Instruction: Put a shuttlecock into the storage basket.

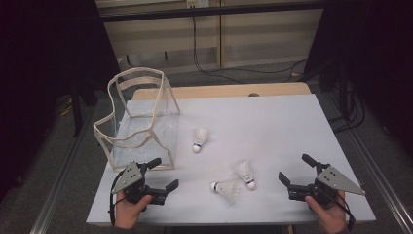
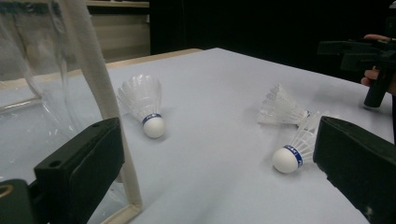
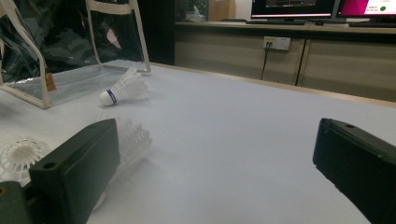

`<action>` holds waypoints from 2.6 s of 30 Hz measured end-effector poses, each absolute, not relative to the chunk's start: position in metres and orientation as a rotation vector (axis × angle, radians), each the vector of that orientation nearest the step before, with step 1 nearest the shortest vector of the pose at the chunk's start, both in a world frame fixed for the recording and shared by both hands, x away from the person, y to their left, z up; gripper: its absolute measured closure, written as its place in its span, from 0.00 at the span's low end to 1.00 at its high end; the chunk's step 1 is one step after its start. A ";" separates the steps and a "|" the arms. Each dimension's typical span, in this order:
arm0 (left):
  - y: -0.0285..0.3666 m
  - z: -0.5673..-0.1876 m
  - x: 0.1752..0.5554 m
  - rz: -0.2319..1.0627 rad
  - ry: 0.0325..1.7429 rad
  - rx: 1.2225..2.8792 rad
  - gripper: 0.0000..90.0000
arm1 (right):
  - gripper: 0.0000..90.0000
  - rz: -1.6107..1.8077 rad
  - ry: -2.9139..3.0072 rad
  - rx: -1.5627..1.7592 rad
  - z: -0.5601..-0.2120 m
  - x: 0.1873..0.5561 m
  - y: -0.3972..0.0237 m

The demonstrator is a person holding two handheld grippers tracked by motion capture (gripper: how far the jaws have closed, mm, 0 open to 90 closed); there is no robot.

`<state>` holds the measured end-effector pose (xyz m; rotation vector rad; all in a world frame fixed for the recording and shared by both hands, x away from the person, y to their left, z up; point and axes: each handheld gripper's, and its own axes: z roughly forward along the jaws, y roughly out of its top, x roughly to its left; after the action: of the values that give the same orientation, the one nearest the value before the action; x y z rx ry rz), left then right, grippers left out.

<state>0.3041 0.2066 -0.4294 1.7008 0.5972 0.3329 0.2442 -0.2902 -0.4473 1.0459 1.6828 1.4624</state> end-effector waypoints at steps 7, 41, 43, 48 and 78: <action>0.202 -0.429 0.305 0.312 0.587 1.714 0.02 | 0.01 1.462 1.684 1.046 -0.448 0.245 -0.290; 0.180 -0.427 0.307 0.238 0.545 1.759 0.02 | 0.01 1.449 1.693 1.046 -0.448 0.241 -0.290; 0.179 -0.427 0.307 0.240 0.543 1.761 0.02 | 0.01 1.453 1.692 1.047 -0.449 0.241 -0.290; 0.173 -0.428 0.308 0.207 0.534 1.772 0.02 | 0.01 1.451 1.687 1.056 -0.449 0.243 -0.292; 0.144 -0.429 0.317 0.151 0.543 1.874 0.03 | 0.01 1.437 1.695 1.037 -0.447 0.247 -0.288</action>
<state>0.3171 0.1443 -0.4287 1.8739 0.5425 0.1510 0.2469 -0.2882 -0.4475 1.0367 1.6947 1.4373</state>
